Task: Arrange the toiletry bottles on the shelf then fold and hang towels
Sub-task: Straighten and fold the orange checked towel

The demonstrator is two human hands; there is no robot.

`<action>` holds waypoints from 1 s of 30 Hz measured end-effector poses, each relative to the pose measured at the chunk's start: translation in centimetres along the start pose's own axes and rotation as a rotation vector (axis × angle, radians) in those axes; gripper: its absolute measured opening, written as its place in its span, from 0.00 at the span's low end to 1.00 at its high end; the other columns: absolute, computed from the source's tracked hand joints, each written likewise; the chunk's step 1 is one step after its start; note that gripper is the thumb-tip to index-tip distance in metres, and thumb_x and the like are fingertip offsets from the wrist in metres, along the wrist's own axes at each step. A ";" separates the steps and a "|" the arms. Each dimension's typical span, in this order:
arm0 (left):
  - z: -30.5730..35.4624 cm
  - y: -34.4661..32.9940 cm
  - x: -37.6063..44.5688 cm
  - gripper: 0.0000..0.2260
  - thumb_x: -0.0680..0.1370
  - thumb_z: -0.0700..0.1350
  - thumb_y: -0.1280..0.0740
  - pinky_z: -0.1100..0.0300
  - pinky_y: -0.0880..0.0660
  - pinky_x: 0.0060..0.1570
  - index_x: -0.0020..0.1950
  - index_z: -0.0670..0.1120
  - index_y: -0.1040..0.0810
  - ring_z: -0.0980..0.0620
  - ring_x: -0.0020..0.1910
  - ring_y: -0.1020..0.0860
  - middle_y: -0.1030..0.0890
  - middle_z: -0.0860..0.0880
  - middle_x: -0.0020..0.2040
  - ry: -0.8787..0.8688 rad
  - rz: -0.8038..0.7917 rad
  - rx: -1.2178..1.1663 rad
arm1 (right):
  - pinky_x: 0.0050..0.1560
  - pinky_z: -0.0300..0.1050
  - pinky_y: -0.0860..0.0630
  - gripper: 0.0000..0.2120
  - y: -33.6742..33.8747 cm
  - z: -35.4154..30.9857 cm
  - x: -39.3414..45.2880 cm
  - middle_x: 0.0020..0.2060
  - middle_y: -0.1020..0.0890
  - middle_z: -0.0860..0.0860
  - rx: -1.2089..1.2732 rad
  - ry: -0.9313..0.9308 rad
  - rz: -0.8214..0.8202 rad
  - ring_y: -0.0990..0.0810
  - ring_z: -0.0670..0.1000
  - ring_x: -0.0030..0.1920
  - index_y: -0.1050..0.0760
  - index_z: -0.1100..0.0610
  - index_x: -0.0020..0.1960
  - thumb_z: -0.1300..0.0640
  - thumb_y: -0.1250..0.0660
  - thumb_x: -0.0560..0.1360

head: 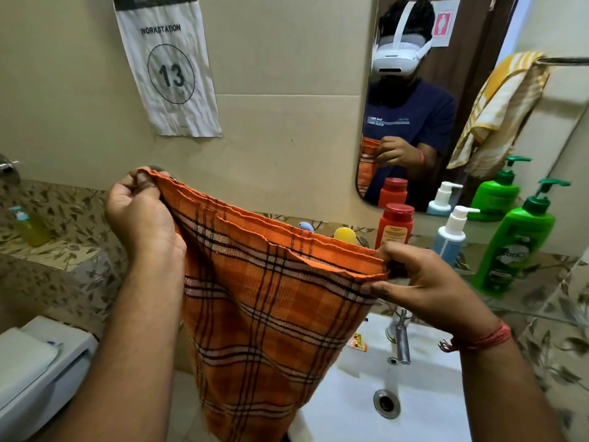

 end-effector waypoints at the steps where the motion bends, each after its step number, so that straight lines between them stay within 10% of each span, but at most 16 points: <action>1: -0.1 0.2 0.1 0.11 0.76 0.31 0.37 0.55 0.17 0.45 0.44 0.46 0.19 0.51 0.40 0.17 0.14 0.42 0.45 0.005 0.011 0.015 | 0.49 0.44 0.18 0.17 0.1 -0.5 0.2 0.44 0.17 0.47 -0.024 0.035 0.013 0.17 0.46 0.48 0.21 0.53 0.48 0.41 0.30 0.69; 8: -0.1 1.5 0.9 0.12 0.75 0.32 0.37 0.54 0.17 0.51 0.46 0.47 0.19 0.51 0.44 0.16 0.15 0.39 0.53 0.031 0.051 0.033 | 0.33 0.43 0.24 0.17 -0.4 -2.0 0.9 0.33 0.22 0.50 -0.129 0.120 0.179 0.22 0.50 0.35 0.23 0.59 0.39 0.46 0.35 0.78; 11: -0.4 1.9 1.1 0.11 0.77 0.33 0.37 0.55 0.17 0.51 0.45 0.47 0.20 0.52 0.43 0.16 0.15 0.40 0.52 0.047 0.040 0.035 | 0.34 0.37 0.25 0.19 -0.8 -1.8 1.0 0.34 0.22 0.47 -0.171 0.101 0.176 0.22 0.48 0.38 0.23 0.56 0.40 0.43 0.39 0.78; 18: -0.9 2.4 2.4 0.10 0.78 0.33 0.37 0.54 0.17 0.52 0.47 0.46 0.20 0.52 0.42 0.17 0.15 0.42 0.48 0.059 0.025 0.039 | 0.42 0.59 0.18 0.08 -2.4 -0.9 0.6 0.43 0.20 0.52 0.130 -0.013 0.132 0.18 0.55 0.44 0.24 0.46 0.50 0.45 0.33 0.73; 24: -0.9 2.7 2.7 0.09 0.79 0.35 0.36 0.63 0.20 0.44 0.46 0.47 0.20 0.58 0.38 0.17 0.16 0.50 0.40 0.055 -0.019 0.043 | 0.40 0.42 0.19 0.08 -3.3 -2.4 -0.1 0.45 0.18 0.44 0.007 0.004 0.135 0.17 0.49 0.43 0.20 0.44 0.52 0.47 0.36 0.75; 30: -0.2 3.8 2.3 0.07 0.80 0.36 0.36 0.62 0.19 0.44 0.49 0.46 0.20 0.55 0.40 0.16 0.14 0.50 0.40 0.057 -0.052 0.039 | 0.47 0.52 0.16 0.12 -4.4 -2.9 -2.3 0.47 0.17 0.54 0.146 -0.044 0.102 0.15 0.55 0.48 0.22 0.50 0.55 0.52 0.28 0.72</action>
Point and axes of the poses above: each hand's wrist, its own x-axis towards the middle knuckle, its own y-axis out of the back of the hand, z = x × y, the point moved 9 cm from there along x, towards the middle knuckle
